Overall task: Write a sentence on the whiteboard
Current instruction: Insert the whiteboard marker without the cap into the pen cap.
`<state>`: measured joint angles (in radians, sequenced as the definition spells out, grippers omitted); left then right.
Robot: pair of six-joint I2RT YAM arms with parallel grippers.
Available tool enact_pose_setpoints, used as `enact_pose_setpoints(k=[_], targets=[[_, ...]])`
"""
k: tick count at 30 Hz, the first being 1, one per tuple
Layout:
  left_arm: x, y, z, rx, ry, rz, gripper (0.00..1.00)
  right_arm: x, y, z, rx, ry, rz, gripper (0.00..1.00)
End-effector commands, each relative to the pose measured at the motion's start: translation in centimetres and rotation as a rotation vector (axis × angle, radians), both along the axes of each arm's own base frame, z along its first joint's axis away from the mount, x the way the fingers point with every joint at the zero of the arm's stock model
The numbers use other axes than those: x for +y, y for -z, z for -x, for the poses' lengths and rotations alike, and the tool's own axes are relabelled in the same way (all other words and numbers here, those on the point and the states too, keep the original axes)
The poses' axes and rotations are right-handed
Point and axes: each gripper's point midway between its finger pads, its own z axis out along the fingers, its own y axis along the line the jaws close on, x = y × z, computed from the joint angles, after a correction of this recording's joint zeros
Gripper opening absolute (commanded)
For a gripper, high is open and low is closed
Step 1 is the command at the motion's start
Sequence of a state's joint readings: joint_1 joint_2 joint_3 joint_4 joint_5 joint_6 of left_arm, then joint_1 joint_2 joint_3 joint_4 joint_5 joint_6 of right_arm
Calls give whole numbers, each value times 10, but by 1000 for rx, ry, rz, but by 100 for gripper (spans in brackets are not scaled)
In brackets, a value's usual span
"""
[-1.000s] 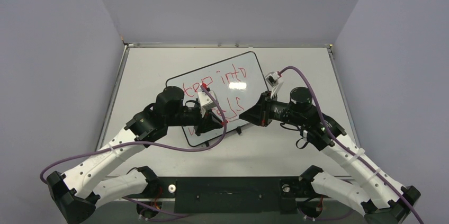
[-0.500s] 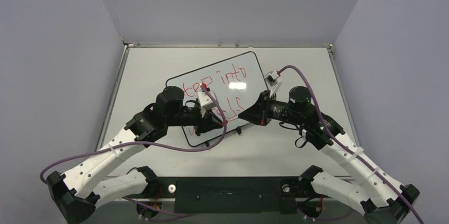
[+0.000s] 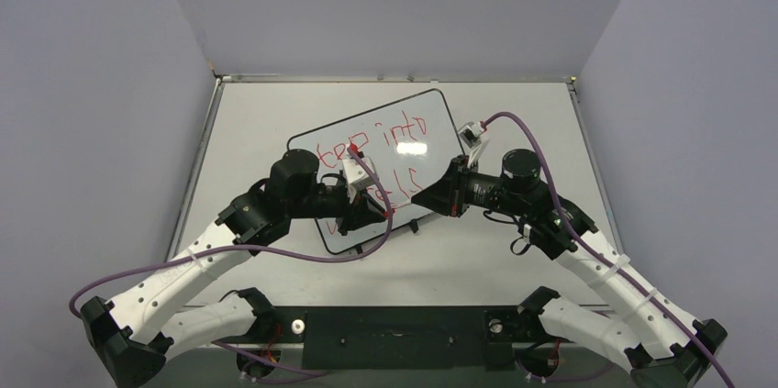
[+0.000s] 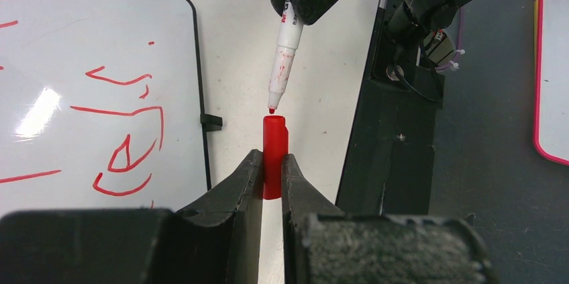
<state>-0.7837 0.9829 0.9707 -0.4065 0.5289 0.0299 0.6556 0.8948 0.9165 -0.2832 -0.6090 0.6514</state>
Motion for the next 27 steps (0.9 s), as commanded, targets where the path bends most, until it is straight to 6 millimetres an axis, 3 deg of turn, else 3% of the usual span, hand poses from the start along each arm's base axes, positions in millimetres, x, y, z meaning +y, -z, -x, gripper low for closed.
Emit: enact_pose_setpoints(k=[1,27], targets=[[-4,-13,-4,-31,4,48,0,5,-14,0,-41,-18,-50,0],[-5,-17,0,-40,32,71,0,16,-2,4,-9,-60,-76,0]])
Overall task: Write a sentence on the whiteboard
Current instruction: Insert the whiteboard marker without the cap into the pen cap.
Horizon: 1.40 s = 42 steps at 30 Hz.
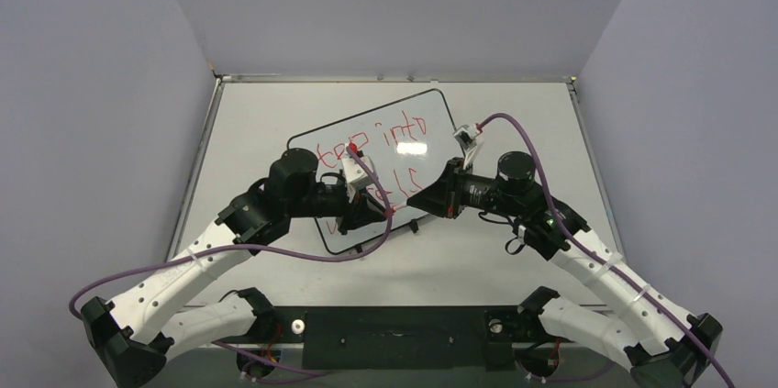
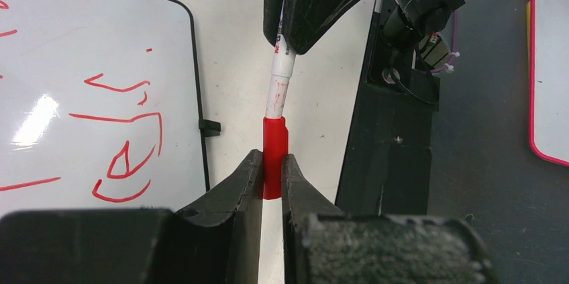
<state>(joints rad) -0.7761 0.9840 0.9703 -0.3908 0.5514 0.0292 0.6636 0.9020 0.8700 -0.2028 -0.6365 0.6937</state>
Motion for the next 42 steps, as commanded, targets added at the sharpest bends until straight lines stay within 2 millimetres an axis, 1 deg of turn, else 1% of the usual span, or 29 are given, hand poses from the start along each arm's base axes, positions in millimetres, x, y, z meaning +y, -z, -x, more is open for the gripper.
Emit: enact_pose_setpoints(k=[1,5,8,13,17,18,20,22,25,31,32,33,34,35,36,37,38,39,40,42], targets=[[-3,-14,-1,-39,17,57,0,9,-6,1,-29,-34,-39,0],[-3,-17,2,-47,25,68,0,12,-4,2,-15,-46,-51,0],[-3,-19,4,-52,42,76,0,17,-4,5,-18,-68,-73,0],[-1,-21,6,-59,43,83,0,25,1,10,-12,-109,-80,0],[-1,-23,8,-66,52,91,0,34,0,17,-19,-160,-105,0],[-1,-23,9,-66,60,94,0,36,-1,22,-5,-185,-119,0],[0,-27,12,-76,68,111,0,39,-7,27,-7,-217,-161,0],[1,-30,13,-84,68,123,0,41,-7,28,-17,-226,-170,0],[1,-31,14,-85,69,123,0,43,-1,28,-13,-224,-144,0],[3,-32,10,-95,42,121,0,49,4,27,0,-213,-128,0],[3,-32,9,-98,38,119,0,51,8,25,12,-202,-121,0],[4,-31,7,-102,26,115,0,55,9,27,18,-207,-117,0],[4,-31,6,-107,20,112,0,59,15,25,34,-196,-104,0],[5,-31,3,-113,5,109,0,64,16,29,43,-208,-98,0],[7,-32,2,-122,-8,110,0,69,24,27,62,-194,-77,0],[9,-31,-3,-133,-37,105,0,75,26,30,70,-195,-63,0],[11,-35,-4,-149,-51,112,0,81,31,34,87,-203,-46,0],[13,-33,-9,-158,-82,107,0,83,34,33,97,-189,-39,0],[15,-38,-10,-176,-96,118,0,88,38,37,112,-195,-28,0],[20,-40,-15,-198,-134,118,0,95,44,38,140,-188,-14,0]])
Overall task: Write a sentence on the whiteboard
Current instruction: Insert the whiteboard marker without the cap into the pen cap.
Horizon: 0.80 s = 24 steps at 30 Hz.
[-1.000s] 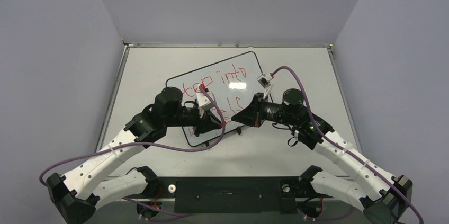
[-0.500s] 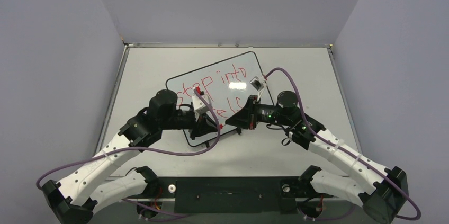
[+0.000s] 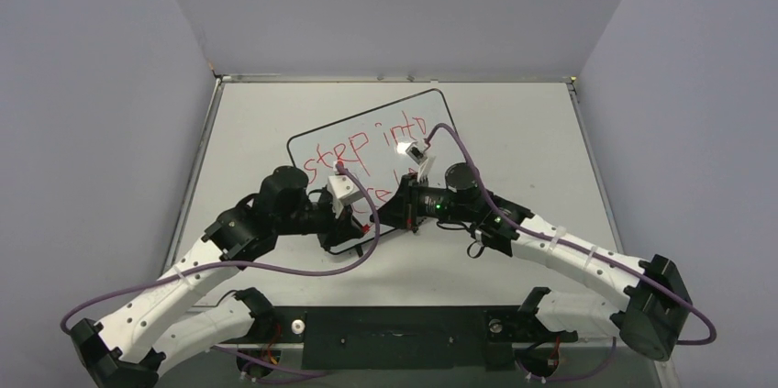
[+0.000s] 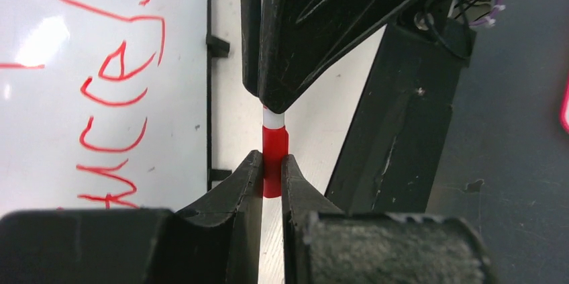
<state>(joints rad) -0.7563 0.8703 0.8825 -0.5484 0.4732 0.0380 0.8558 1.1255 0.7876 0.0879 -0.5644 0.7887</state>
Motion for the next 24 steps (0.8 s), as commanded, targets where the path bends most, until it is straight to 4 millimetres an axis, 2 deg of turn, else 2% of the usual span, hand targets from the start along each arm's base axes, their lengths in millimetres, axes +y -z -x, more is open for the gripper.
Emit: enact_pose_setpoints(k=[1,6,11,13,14,16,17,20,24], targets=[[-16,-78,-32,-281,-59,219,0,30,-1,27,64,-77,-6,0],[-12,-80,-35,-304,-87,223,0,37,8,30,81,-68,32,0],[-11,-79,-37,-295,-99,214,0,24,17,12,41,34,123,0],[-11,-79,-35,-292,-94,216,15,16,19,3,28,77,158,0],[-11,-78,-35,-292,-94,215,29,9,20,-2,26,102,175,0],[-9,-78,-36,-294,-109,211,44,-6,22,-15,7,165,216,0],[-9,-78,-37,-294,-114,214,45,-18,19,-28,-16,228,228,0],[-4,-81,-43,-304,-164,216,46,-53,29,-46,-28,342,323,0],[4,-84,-55,-317,-251,206,47,-109,42,-67,-17,507,446,0]])
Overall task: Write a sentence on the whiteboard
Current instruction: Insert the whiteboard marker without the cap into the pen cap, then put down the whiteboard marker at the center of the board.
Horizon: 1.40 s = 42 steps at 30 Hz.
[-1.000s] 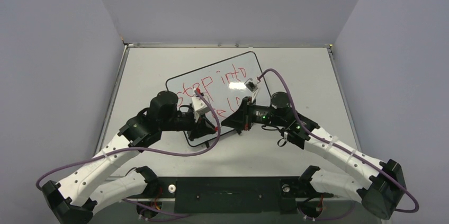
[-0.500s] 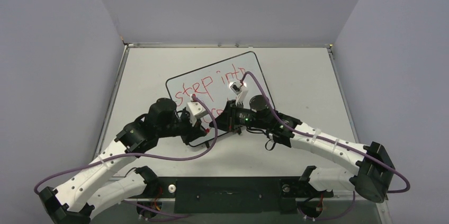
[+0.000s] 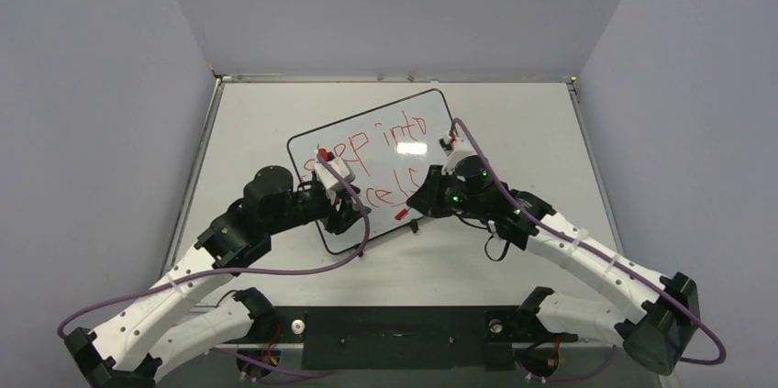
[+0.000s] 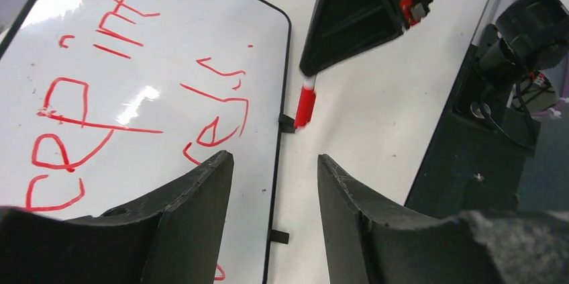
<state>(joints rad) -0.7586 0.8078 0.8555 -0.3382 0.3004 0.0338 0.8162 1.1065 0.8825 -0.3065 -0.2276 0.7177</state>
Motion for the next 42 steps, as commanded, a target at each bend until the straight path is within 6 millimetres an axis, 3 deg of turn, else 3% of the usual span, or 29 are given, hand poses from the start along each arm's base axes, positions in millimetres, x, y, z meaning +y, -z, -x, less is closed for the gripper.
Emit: enact_pose_setpoints(k=[1,7,14,21,23,24,25,26,28,34,39,42], targets=[[5,-43,-17,-98,-101,91,47,-73,7,-23,-31,216,172,0],[16,-45,-23,-117,-168,94,47,-150,54,-29,62,450,296,0],[27,-44,-33,-121,-252,77,48,-217,107,-26,209,683,396,0],[38,-40,-42,-101,-342,63,48,-254,138,-24,337,849,470,0],[39,-41,-43,-104,-350,66,48,-262,142,-24,351,883,492,11],[39,-41,-43,-105,-353,67,48,-263,145,-24,360,888,501,30],[40,-41,-43,-105,-354,67,48,-266,145,-24,359,900,507,41],[40,-41,-42,-107,-354,67,48,-267,145,-25,354,905,509,72],[41,-42,-43,-108,-356,69,48,-270,144,-26,344,917,513,83],[41,-41,-44,-105,-363,66,48,-285,125,-31,269,1004,523,86],[44,-42,-46,-104,-386,68,48,-297,76,-42,125,1062,503,88],[46,-42,-48,-102,-398,70,48,-300,36,-49,22,1075,470,88]])
